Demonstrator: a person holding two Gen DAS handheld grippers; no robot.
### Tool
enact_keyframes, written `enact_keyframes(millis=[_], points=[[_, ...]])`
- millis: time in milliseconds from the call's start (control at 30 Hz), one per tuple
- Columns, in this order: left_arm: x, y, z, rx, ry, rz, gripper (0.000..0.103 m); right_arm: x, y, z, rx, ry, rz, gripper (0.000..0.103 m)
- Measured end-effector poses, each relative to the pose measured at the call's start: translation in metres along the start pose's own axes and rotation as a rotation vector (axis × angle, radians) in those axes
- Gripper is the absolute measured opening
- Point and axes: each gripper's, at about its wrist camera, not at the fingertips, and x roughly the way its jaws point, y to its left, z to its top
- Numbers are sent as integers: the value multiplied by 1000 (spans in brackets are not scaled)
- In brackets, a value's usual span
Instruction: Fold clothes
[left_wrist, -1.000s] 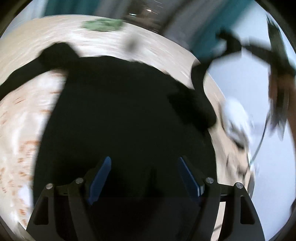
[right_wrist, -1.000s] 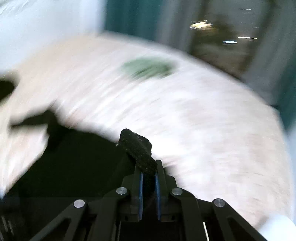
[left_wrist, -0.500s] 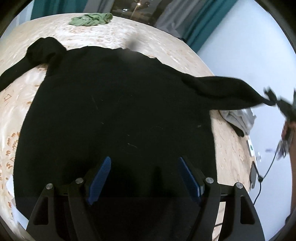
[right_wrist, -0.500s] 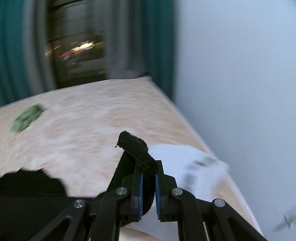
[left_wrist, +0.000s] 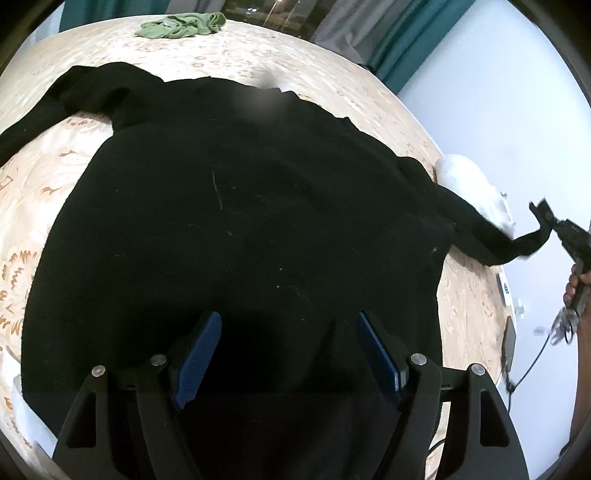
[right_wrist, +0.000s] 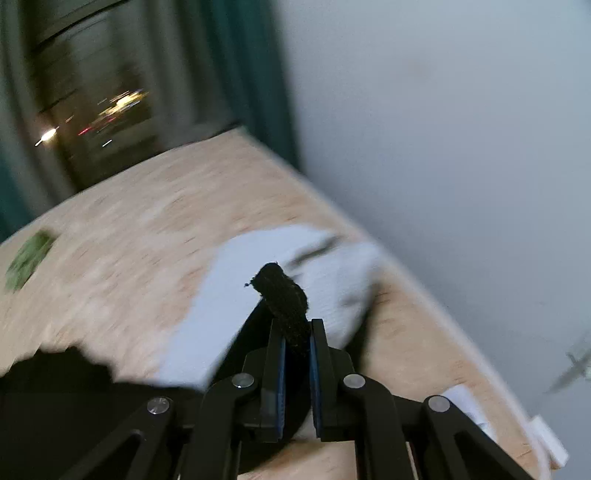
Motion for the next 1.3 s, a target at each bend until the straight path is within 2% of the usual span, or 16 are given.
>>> enact_keyframes(millis=[133,267,367,467,500,533,567,600,633,700,833,900,967,1067,1200,1300], points=[[-3,2,4,-8,-8,-6,77,-31,97,-36,-218,21,217,8],[-14,9,9,-24,-39,-3,77,-71,227,-79,-437,51,555,8],[-30,22,17,-51,-84,9,77,-93,304,-98,-548,62,752,9],[-46,41,26,-79,-134,44,77,-111,349,-109,-624,84,860,9],[-51,48,28,-90,-146,58,77,-111,357,-110,-647,103,874,15],[-55,55,31,-101,-157,73,77,-110,361,-110,-660,118,881,31],[-58,62,32,-119,-164,77,77,-107,355,-106,-642,120,872,43],[-61,68,34,-139,-168,76,77,-104,349,-102,-623,122,864,63],[-64,73,34,-156,-170,71,77,-101,343,-98,-605,124,855,73],[-68,78,32,-179,-170,52,77,-92,320,-83,-509,109,829,80],[-67,70,26,-155,-159,38,77,-57,243,-41,-180,74,713,95],[-65,60,23,-129,-150,25,77,-22,203,-28,-13,114,610,96],[-62,49,19,-98,-145,11,77,25,164,-23,126,210,488,96],[-58,34,14,-44,-144,0,77,96,132,-25,198,364,336,94],[-40,12,17,30,-138,-6,78,157,146,-30,-13,421,152,79],[-14,-6,33,37,-71,-43,79,182,176,-33,-209,400,90,67]])
